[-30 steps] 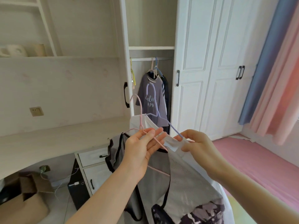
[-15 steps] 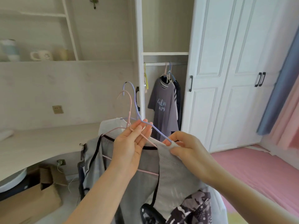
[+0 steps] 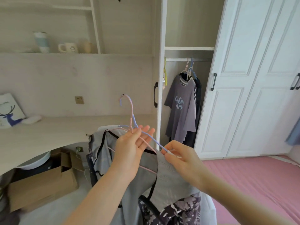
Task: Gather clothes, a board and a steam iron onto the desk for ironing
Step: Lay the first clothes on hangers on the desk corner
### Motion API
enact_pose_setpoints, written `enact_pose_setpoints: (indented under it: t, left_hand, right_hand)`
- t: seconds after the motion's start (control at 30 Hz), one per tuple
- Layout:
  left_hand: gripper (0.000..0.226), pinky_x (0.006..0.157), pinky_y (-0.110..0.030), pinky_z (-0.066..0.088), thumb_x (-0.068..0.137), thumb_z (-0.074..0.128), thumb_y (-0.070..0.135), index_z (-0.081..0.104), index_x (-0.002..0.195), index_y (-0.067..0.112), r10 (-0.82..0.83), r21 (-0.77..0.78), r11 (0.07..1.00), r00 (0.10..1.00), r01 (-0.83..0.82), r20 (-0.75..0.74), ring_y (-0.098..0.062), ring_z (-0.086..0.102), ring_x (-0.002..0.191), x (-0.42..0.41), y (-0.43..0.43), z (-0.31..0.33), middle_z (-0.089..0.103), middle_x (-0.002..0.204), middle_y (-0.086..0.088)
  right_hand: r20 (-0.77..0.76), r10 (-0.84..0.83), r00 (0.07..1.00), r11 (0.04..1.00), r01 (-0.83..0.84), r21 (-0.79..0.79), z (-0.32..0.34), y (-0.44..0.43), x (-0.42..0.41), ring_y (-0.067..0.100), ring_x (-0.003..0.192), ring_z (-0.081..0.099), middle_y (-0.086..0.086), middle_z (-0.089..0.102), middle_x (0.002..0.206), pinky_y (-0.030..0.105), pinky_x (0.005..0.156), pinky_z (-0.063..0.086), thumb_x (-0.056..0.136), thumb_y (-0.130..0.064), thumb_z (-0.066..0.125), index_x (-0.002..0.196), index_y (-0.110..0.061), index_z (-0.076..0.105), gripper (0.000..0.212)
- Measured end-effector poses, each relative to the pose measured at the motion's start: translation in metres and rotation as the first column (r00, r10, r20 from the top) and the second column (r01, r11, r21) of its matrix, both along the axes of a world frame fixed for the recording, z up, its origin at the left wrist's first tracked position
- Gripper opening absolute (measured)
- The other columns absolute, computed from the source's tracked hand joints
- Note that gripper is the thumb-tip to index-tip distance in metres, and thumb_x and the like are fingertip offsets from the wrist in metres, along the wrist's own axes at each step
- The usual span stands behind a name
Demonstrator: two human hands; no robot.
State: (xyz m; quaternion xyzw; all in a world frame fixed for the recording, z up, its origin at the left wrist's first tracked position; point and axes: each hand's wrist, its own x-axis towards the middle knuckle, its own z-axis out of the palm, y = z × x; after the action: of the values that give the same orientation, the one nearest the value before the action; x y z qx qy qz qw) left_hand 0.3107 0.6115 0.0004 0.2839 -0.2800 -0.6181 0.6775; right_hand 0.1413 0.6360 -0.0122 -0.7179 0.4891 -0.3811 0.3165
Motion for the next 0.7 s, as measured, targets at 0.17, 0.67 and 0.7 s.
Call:
enact_pose_setpoints:
  t: [0.17,0.67,0.7]
  left_hand:
    - [0.015,0.087,-0.032,0.052,0.094,0.05,-0.001,0.054,0.108,0.0,0.08,0.169,0.983,0.995,-0.069,-0.06,-0.028,0.067,0.103,-0.007,-0.003,-0.007,0.063,0.103,-0.018]
    - [0.038,0.102,-0.045,0.044,0.091,0.037,-0.012,0.042,0.128,-0.004,0.161,0.297,0.944,0.986,-0.143,-0.035,-0.032,0.061,0.111,-0.001,0.008,-0.025,0.056,0.117,-0.021]
    - [0.038,0.103,-0.045,0.044,0.09,0.039,-0.013,0.043,0.127,-0.004,0.176,0.281,0.945,0.984,-0.168,-0.004,-0.03,0.062,0.11,0.002,0.009,-0.027,0.058,0.117,-0.022]
  right_hand:
    - [-0.256,0.037,0.966,0.994,-0.063,-0.095,-0.015,-0.019,0.008,0.001,0.108,0.054,-0.015,0.06,0.115,0.02,0.09,0.044,0.095,-0.029,0.046,0.119,-0.028,0.055,0.025]
    - [-0.257,0.098,0.961,0.985,-0.132,-0.115,-0.062,-0.033,0.048,0.008,0.068,0.046,-0.006,0.051,0.08,0.022,0.061,0.039,0.099,-0.027,0.043,0.091,-0.017,0.052,0.015]
    - [-0.254,0.108,0.961,0.981,-0.144,-0.131,-0.061,-0.034,0.051,0.007,0.068,0.045,-0.008,0.05,0.08,0.021,0.061,0.038,0.099,-0.028,0.044,0.09,-0.018,0.052,0.016]
